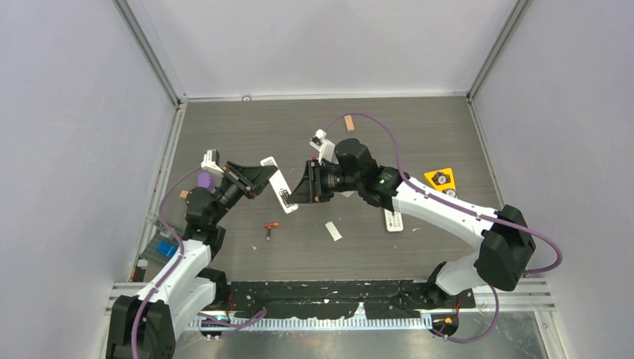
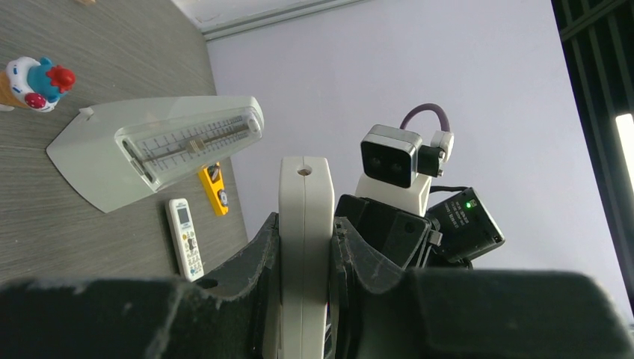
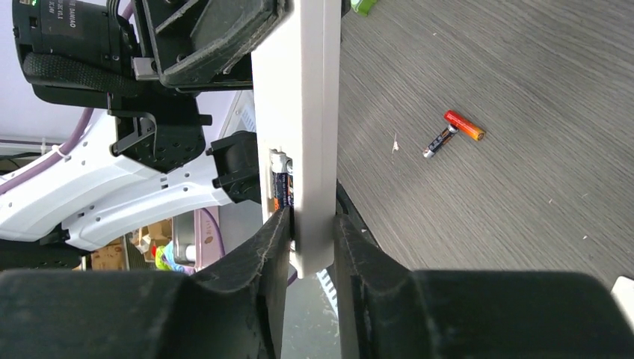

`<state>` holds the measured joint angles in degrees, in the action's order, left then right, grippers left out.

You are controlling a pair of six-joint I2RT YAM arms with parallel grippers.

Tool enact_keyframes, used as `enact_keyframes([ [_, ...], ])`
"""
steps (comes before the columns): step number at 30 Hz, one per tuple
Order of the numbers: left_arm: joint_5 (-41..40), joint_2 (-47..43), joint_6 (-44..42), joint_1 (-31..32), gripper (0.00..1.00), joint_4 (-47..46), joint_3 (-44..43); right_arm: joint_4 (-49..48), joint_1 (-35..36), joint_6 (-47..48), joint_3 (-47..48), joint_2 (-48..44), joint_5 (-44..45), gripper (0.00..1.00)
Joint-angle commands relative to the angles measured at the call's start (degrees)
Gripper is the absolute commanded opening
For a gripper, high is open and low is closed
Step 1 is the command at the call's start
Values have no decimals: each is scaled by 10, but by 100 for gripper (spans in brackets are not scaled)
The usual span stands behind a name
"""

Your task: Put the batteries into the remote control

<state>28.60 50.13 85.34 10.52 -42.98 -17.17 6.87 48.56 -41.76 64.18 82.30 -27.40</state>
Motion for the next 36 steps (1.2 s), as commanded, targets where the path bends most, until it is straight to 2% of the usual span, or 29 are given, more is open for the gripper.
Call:
enact_keyframes([
  [1,5,-3,17,0,0,-52,-23,-12,-1,2,2,-12,17,38],
  [2,4,-4,17,0,0,-52,-22,-15,-1,2,1,-15,19,49],
  [4,3,-5,14,1,0,-50,-19,-16,-1,0,0,-26,24,62],
  [7,-1,-11,5,0,0,-36,-14,-13,-2,-5,-6,-49,35,73],
  [9,-6,-15,-6,-2,0,-17,-11,-8,-1,-5,-16,-68,48,76],
  [13,-20,-44,-50,-10,0,68,-6,26,-4,14,-59,-105,93,77],
  [16,-42,-78,-95,-12,0,176,-6,107,-3,72,-82,-113,174,77],
  [22,-71,-130,-149,-14,0,300,0,185,33,168,-112,-62,330,76],
  [26,-68,-151,-149,-14,0,313,13,214,82,206,-89,9,395,76],
  [29,-68,-165,-147,-14,0,321,23,227,103,219,-72,57,403,74],
  [36,-66,-183,-152,-14,0,334,27,266,108,223,-37,133,401,63],
])
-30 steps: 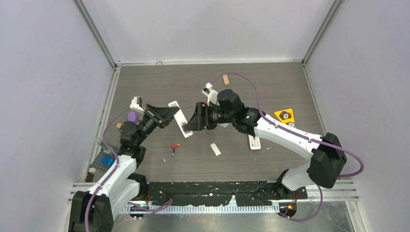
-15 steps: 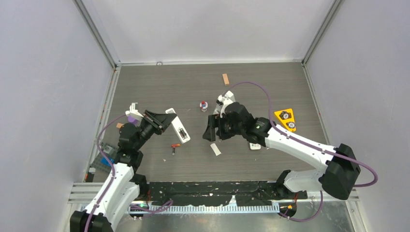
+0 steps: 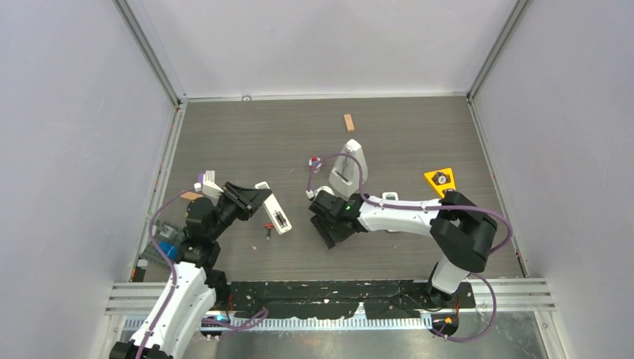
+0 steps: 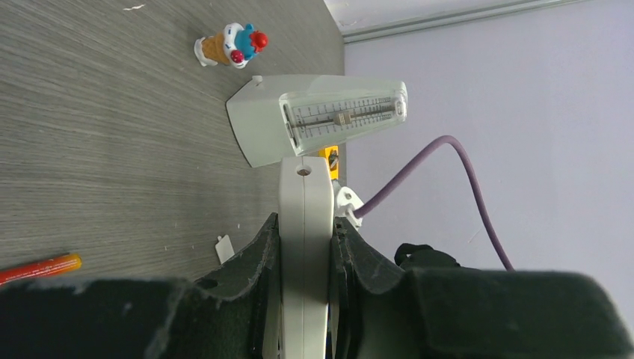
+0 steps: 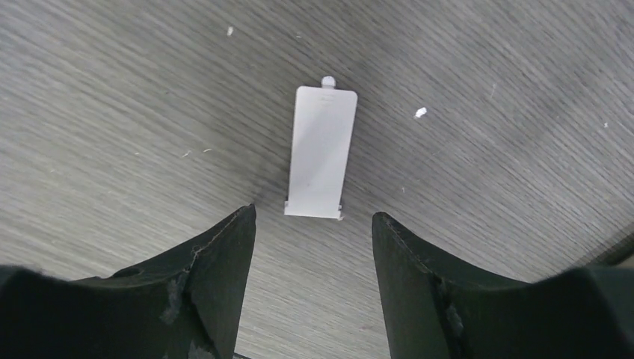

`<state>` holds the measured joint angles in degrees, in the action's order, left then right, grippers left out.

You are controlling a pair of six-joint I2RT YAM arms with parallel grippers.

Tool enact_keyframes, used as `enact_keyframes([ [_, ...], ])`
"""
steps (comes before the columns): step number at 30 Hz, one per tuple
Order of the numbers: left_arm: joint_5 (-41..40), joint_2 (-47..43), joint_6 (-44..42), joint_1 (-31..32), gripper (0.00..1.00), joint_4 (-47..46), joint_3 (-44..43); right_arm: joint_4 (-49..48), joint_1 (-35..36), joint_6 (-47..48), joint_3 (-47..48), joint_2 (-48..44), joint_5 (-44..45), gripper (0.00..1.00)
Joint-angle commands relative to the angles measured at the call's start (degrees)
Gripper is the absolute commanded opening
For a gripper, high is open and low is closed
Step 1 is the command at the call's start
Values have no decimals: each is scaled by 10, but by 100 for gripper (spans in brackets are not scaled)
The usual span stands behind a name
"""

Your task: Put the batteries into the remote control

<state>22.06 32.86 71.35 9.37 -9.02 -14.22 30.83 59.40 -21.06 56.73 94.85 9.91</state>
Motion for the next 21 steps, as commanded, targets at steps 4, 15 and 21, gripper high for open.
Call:
enact_keyframes([
  [4,2,-6,-16,-2,0,-8,-6,50,-2,18,54,30,23,59],
  [15,9,14,-16,-2,0,-29,-7,58,-31,1,49,74,-73,48],
  [21,14,26,-15,-2,0,-40,-8,46,-43,-5,33,88,-116,38],
])
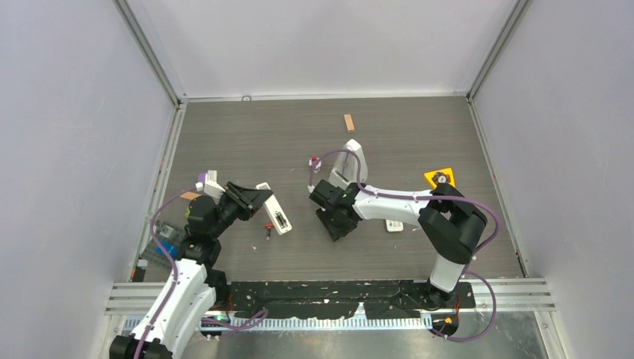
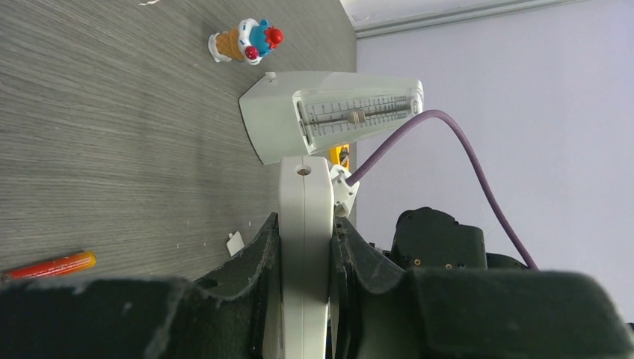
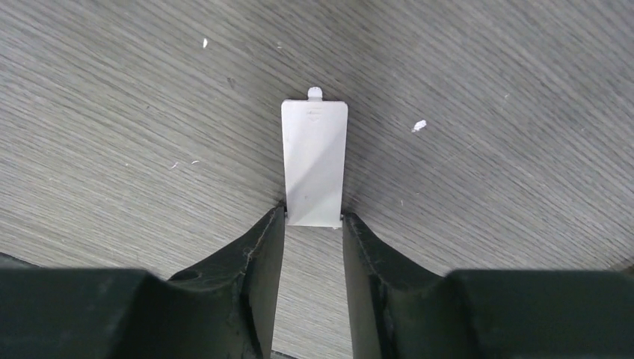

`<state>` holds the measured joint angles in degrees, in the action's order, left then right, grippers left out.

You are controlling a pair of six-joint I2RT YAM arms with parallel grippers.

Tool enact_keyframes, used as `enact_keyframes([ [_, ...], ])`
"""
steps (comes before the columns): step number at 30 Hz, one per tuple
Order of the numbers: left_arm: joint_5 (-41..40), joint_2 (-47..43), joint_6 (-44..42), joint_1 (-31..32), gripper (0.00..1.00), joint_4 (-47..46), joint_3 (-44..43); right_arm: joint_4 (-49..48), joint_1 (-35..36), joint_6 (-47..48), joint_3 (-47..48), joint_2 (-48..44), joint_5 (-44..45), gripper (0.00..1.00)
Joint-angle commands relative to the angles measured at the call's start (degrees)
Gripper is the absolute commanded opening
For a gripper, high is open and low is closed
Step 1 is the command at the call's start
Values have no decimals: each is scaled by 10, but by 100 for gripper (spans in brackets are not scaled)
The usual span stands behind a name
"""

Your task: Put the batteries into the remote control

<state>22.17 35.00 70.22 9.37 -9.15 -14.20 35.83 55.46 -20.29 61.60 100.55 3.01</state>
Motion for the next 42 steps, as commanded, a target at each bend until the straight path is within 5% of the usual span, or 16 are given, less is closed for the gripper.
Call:
enact_keyframes([
  [1,13,6,-3,-2,0,-42,-9,-6,-4,-13,-21,29,-48,34],
  [9,20,15,-4,-2,0,-72,-3,-39,-5,-21,-30,-7,-17,20],
  [23,44,40,-51,-2,0,-193,0,-85,14,-44,47,-195,-20,21],
  [42,-7,114,98,-1,0,-343,38,50,81,-111,267,-100,5,25],
])
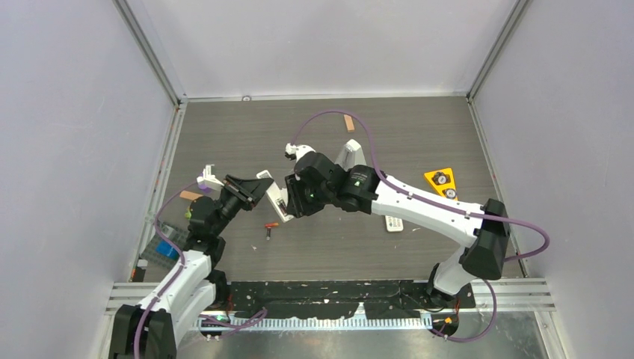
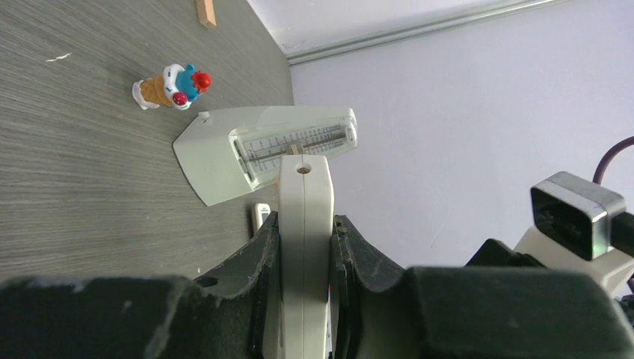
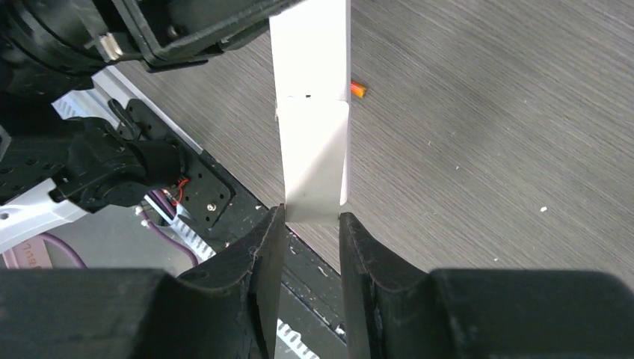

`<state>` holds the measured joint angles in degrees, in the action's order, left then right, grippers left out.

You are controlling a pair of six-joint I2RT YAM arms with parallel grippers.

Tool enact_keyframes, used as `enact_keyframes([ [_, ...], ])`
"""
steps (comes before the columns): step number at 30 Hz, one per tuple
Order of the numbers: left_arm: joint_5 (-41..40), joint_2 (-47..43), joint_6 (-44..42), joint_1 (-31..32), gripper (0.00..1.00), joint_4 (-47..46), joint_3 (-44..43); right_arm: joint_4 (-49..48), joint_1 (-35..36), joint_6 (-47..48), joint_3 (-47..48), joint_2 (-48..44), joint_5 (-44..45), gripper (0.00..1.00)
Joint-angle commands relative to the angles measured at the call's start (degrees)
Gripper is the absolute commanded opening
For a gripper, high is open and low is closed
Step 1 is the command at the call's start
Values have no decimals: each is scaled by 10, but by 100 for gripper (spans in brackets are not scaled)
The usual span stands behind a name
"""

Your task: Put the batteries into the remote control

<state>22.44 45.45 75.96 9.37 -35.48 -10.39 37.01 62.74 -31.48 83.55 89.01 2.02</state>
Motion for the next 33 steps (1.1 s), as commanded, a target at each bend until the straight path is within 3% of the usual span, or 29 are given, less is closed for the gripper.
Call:
enact_keyframes([
  [1,-7,13,46,-1,0,-81,-1,41,10,3,54,19,15,26],
  [33,41,40,88,-1,0,-111,-16,110,26,62,125,81,14,37],
])
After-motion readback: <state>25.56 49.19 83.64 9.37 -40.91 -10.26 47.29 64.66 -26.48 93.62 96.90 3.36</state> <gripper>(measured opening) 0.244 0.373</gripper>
